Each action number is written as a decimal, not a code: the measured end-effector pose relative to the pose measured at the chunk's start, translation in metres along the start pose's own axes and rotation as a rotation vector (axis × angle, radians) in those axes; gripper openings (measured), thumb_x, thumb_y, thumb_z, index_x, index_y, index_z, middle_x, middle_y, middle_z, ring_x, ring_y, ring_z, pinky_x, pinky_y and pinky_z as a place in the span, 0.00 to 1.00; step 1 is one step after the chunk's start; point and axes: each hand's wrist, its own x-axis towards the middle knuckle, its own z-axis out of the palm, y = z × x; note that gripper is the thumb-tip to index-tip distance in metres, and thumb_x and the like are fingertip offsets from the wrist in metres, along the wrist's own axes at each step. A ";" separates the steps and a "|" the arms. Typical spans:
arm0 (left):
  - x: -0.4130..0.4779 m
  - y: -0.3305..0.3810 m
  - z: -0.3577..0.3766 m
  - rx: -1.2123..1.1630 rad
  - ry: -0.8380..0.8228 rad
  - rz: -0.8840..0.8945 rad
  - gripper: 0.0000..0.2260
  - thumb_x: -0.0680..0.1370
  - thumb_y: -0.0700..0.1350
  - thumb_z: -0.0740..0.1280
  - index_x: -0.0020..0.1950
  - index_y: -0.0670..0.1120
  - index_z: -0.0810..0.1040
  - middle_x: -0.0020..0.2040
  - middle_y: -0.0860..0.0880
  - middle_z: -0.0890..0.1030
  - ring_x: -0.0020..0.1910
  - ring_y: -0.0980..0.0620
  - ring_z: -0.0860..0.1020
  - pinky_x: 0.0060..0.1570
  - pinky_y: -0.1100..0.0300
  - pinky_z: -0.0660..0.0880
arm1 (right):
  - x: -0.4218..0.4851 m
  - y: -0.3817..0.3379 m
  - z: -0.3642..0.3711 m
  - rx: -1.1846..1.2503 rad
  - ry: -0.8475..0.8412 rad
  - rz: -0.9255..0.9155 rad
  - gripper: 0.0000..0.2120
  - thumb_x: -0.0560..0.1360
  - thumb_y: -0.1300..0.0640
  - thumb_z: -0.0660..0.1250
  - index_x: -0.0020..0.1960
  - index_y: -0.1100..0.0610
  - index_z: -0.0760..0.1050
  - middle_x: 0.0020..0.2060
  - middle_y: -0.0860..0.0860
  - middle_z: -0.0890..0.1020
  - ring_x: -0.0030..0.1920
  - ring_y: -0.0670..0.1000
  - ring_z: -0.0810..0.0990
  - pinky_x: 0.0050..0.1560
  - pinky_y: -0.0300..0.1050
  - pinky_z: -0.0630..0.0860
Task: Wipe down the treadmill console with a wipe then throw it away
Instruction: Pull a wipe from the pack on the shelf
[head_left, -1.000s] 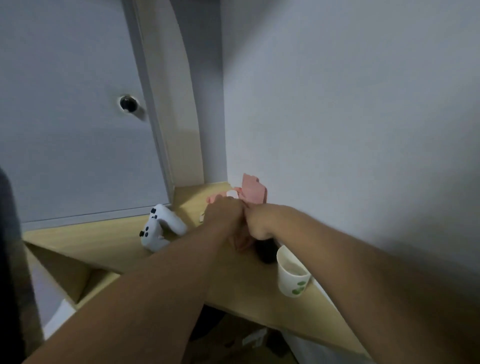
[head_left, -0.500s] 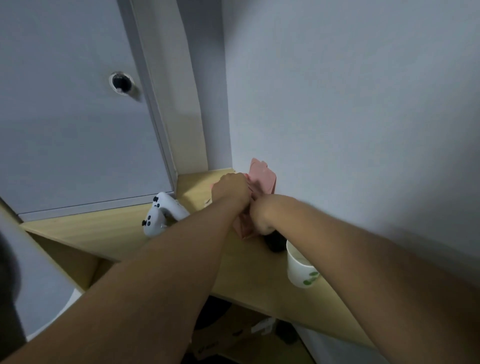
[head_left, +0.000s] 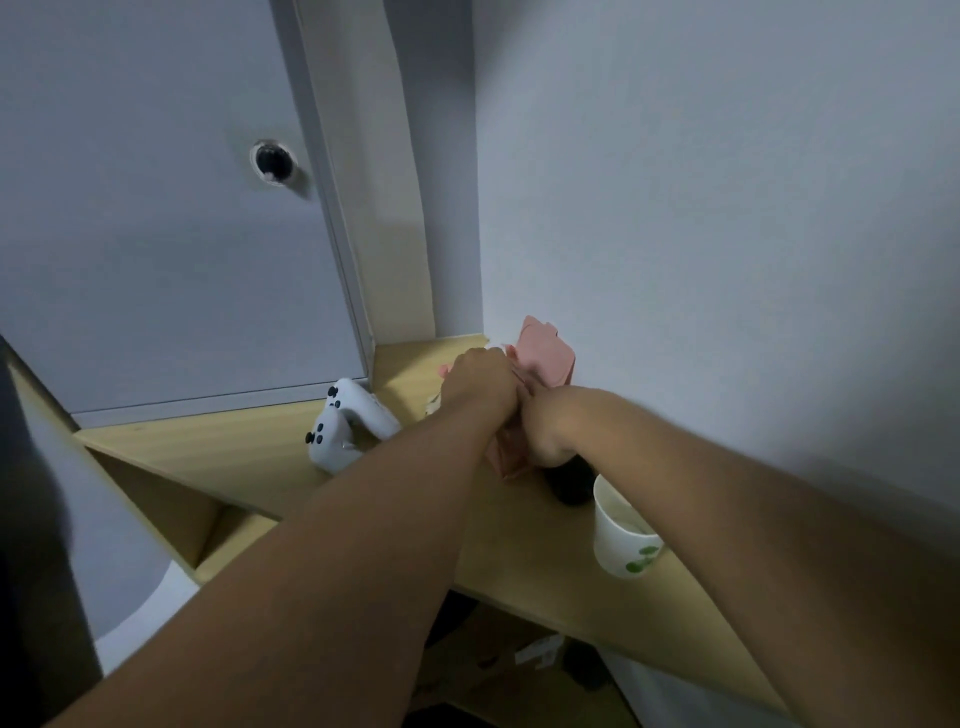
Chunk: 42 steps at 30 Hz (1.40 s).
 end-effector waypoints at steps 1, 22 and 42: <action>0.001 0.002 0.000 -0.030 0.000 -0.023 0.06 0.75 0.41 0.62 0.49 0.50 0.75 0.58 0.43 0.79 0.58 0.43 0.77 0.53 0.54 0.72 | 0.005 0.000 0.001 -0.065 -0.031 0.000 0.28 0.80 0.55 0.62 0.77 0.59 0.56 0.77 0.60 0.58 0.75 0.59 0.60 0.74 0.51 0.56; 0.022 -0.004 -0.040 0.131 0.018 0.240 0.06 0.77 0.35 0.60 0.52 0.38 0.72 0.58 0.37 0.72 0.56 0.38 0.75 0.50 0.49 0.74 | 0.006 0.001 0.006 -0.081 -0.073 0.013 0.30 0.80 0.51 0.60 0.77 0.61 0.55 0.69 0.59 0.69 0.66 0.58 0.71 0.63 0.50 0.70; -0.009 -0.027 0.036 -0.752 0.432 -0.109 0.10 0.74 0.36 0.65 0.43 0.47 0.84 0.41 0.48 0.84 0.44 0.48 0.79 0.39 0.62 0.68 | 0.063 0.012 0.007 0.573 0.587 0.183 0.03 0.72 0.57 0.67 0.44 0.56 0.78 0.52 0.55 0.79 0.50 0.57 0.76 0.42 0.39 0.67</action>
